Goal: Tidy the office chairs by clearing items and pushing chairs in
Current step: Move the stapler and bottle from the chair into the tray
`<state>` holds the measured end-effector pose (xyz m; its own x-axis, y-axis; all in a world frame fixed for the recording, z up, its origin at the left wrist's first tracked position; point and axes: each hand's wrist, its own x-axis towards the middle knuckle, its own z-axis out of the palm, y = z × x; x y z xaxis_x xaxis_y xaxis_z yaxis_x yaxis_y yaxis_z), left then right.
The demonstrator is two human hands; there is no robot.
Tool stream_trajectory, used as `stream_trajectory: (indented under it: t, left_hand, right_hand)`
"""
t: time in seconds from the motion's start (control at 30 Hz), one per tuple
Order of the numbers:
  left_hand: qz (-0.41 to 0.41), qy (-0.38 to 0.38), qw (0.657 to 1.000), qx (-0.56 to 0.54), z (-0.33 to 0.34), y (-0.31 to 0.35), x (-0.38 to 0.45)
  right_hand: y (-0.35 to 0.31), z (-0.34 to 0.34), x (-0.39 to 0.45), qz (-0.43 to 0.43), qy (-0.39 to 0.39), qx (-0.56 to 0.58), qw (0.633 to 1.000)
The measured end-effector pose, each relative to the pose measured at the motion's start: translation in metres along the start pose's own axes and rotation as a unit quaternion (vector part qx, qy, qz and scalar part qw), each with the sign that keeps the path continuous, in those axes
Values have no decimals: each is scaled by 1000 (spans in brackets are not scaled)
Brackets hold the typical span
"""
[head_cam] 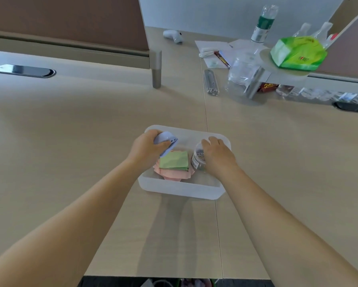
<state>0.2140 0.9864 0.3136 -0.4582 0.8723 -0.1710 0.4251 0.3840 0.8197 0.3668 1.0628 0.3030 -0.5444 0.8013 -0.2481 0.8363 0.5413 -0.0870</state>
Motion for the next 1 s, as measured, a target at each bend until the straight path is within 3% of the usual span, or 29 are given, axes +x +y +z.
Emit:
stream_trajectory:
  t: [0.17, 0.37, 0.5, 0.63, 0.8, 1.0]
  left_hand:
    - [25, -35, 993, 110, 0, 7, 8]
    - [44, -192, 936, 292, 18, 7, 36]
    - [41, -231, 915, 329, 32, 2, 47]
    - [42, -177, 934, 307, 30, 8, 40]
    - [75, -30, 984, 157, 5, 33, 1]
    - [49, 93, 993, 53, -39, 36, -62]
  right_hand:
    - [0, -11, -7, 13, 46, 123, 991]
    - [7, -20, -16, 27, 94, 222, 970]
    - [12, -17, -22, 25, 104, 226, 968]
    - [11, -17, -26, 18, 112, 231, 966]
    - [-4, -30, -35, -11, 125, 288, 949]
    - [-35, -53, -56, -68, 118, 362, 922]
